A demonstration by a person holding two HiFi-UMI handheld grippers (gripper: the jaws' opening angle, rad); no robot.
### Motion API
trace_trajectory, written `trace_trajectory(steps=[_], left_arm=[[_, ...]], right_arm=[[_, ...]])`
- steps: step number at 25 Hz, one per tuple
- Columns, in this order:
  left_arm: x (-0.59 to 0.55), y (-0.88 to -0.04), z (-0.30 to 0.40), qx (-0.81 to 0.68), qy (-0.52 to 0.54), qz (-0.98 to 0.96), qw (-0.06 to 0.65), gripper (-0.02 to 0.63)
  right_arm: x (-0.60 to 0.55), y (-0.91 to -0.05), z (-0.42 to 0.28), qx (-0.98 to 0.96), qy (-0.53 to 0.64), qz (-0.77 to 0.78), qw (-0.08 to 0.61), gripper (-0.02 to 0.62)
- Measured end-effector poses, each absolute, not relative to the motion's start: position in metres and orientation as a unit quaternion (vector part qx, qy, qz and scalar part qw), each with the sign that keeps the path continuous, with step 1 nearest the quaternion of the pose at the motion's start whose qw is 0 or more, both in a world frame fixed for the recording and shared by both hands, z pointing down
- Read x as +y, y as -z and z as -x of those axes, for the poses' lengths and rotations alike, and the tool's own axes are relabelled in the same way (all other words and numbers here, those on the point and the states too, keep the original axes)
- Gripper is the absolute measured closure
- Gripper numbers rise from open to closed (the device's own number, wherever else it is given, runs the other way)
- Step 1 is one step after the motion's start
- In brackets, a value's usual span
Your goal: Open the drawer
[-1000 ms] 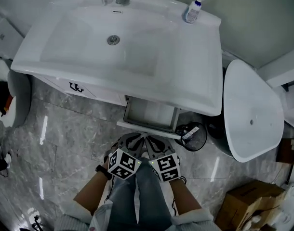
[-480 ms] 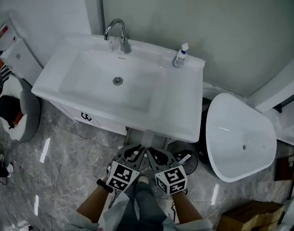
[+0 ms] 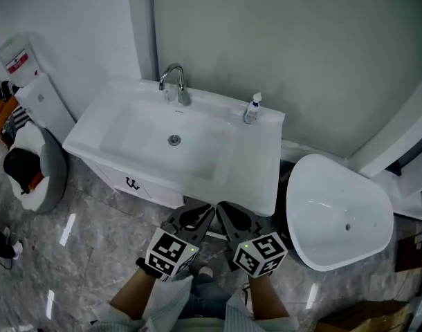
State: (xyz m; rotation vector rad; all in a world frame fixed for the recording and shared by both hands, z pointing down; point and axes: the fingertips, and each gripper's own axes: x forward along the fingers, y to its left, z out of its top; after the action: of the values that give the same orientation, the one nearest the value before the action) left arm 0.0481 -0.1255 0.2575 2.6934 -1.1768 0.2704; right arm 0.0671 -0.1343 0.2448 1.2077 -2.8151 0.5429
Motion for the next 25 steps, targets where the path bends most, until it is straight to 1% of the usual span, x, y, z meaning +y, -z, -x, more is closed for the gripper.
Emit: trace_trajectory(steps=[4,12,18,25], left_arm=[[-0.116,-0.221,-0.052,-0.395,-0.067,-0.913,0.080,0.569],[-0.104,-0.150,-0.051,-0.398,-0.002,-0.913,0.085,0.583],[-0.098,-0.122,-0.050,-0.391,0.011,-0.917,0.082,0.589],[-0.088,-0.118,-0.049,-0.389,0.016,-0.917,0.083,0.589]], right_arm=[[-0.131,-0.207,-0.069,-0.911,-0.165,-0.378,-0.017,0.569],[-0.113,-0.137,-0.079,-0.924,-0.112,-0.363,-0.044,0.584],[-0.098,-0.121,-0.078,-0.932,-0.102,-0.347,-0.032,0.584],[-0.088,-0.119,-0.080,-0.935,-0.103,-0.338,-0.026,0.586]])
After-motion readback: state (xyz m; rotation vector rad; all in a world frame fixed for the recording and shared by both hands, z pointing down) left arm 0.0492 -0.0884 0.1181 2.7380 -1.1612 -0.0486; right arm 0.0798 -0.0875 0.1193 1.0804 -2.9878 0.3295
